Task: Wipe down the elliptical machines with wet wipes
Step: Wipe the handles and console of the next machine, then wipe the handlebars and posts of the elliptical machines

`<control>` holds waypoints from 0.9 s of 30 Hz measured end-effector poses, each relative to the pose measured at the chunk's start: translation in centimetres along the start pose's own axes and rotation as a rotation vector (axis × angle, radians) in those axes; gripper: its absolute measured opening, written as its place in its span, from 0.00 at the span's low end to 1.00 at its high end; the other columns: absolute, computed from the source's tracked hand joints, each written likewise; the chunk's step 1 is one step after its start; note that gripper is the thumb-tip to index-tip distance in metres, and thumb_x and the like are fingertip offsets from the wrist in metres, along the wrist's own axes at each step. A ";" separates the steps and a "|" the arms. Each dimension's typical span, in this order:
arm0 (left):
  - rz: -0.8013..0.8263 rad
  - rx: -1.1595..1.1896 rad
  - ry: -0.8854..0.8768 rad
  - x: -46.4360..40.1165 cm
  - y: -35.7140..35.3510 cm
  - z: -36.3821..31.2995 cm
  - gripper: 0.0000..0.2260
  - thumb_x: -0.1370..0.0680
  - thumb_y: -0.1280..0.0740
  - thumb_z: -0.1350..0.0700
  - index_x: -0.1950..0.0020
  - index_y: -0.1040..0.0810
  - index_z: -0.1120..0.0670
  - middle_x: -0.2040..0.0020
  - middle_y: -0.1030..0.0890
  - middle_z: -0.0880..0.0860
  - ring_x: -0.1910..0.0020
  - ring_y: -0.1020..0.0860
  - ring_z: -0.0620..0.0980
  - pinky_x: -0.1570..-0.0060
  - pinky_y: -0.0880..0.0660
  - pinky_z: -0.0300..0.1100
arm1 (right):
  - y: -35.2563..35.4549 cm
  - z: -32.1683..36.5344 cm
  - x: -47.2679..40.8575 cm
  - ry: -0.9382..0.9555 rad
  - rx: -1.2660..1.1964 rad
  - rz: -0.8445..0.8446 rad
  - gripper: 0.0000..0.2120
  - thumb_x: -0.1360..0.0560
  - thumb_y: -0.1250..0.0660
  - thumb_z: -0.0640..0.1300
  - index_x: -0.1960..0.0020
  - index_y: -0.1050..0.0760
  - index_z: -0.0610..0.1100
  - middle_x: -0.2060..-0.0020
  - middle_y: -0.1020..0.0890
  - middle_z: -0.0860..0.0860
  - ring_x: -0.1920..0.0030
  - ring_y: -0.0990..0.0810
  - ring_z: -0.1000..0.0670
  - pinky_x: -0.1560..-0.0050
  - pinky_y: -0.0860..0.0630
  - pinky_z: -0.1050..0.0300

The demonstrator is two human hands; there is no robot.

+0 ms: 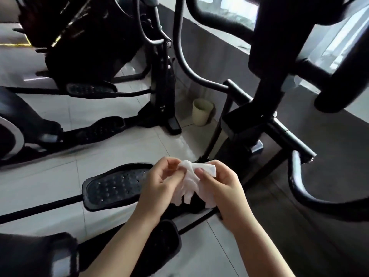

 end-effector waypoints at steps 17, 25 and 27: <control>1.111 -0.019 0.179 10.2 -22.7 5.2 0.08 0.24 0.27 0.53 0.55 0.21 0.57 0.64 0.19 0.48 0.64 0.23 0.42 0.63 0.26 0.33 | 17.1 -4.2 19.6 -0.061 0.023 -1.203 0.11 0.22 0.34 0.39 0.63 0.27 0.44 0.69 0.24 0.52 0.66 0.26 0.54 0.64 0.27 0.59; 1.119 0.156 0.238 12.9 -32.5 6.0 0.13 0.25 0.28 0.50 0.45 0.24 0.53 0.60 0.19 0.48 0.61 0.21 0.43 0.61 0.25 0.34 | 30.1 -5.4 19.0 -0.043 -0.170 -1.120 0.10 0.21 0.34 0.40 0.60 0.27 0.39 0.64 0.24 0.43 0.63 0.26 0.46 0.63 0.28 0.55; 1.084 0.176 0.233 12.7 -35.5 6.6 0.20 0.31 0.27 0.53 0.41 0.26 0.50 0.58 0.18 0.51 0.59 0.19 0.44 0.58 0.24 0.36 | 33.9 -5.5 17.5 -0.040 -0.186 -1.023 0.11 0.21 0.34 0.40 0.62 0.28 0.42 0.65 0.23 0.45 0.66 0.25 0.50 0.68 0.28 0.59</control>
Point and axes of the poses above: each hand's wrist, its own x-axis away from the middle knuckle, its own y-axis out of the back of the hand, z = x × y, the point moved 3 cm from there along -x, towards the middle knuckle
